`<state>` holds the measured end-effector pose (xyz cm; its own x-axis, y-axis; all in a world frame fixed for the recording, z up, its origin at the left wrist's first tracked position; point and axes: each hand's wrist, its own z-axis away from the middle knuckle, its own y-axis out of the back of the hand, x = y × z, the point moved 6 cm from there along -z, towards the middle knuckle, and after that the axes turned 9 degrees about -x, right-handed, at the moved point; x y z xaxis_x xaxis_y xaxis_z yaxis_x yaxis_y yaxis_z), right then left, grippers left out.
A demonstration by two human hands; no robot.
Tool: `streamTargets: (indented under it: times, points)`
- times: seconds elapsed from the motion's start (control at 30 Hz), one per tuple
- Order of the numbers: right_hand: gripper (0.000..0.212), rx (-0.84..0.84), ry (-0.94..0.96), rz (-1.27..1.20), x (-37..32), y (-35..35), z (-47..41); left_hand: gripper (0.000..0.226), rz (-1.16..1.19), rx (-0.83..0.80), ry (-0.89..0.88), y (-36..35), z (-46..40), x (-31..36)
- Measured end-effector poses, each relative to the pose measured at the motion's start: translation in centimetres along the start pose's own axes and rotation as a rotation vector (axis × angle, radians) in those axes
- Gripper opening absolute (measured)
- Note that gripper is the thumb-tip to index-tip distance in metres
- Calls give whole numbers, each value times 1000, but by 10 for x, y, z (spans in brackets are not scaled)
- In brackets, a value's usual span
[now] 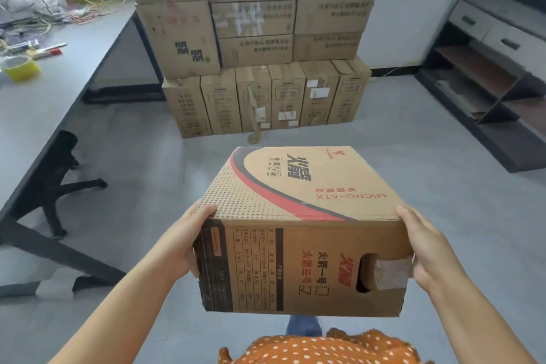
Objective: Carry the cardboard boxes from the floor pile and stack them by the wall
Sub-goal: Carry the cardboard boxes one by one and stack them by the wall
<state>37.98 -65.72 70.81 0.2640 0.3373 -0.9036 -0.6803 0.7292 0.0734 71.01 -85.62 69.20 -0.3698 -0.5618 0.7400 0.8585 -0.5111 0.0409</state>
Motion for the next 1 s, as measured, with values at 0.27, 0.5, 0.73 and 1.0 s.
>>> streamTargets:
  times: [0.27,0.5,0.73,1.0]
  points:
    - [27,-75,-9,82,-100,-41,-174,23,117,80,31,-21,-116,107]
    - [22,-102,-14,41,-146,-117,-297,22,82,81,4,15,-233,209]
    - [33,-62,53,-28,-246,-196,-414,21,68,18,-98,57,-331,361]
    - [21,-32,367,-45,-433,-229,-528,26,159,-69,-410,46,-413,562]
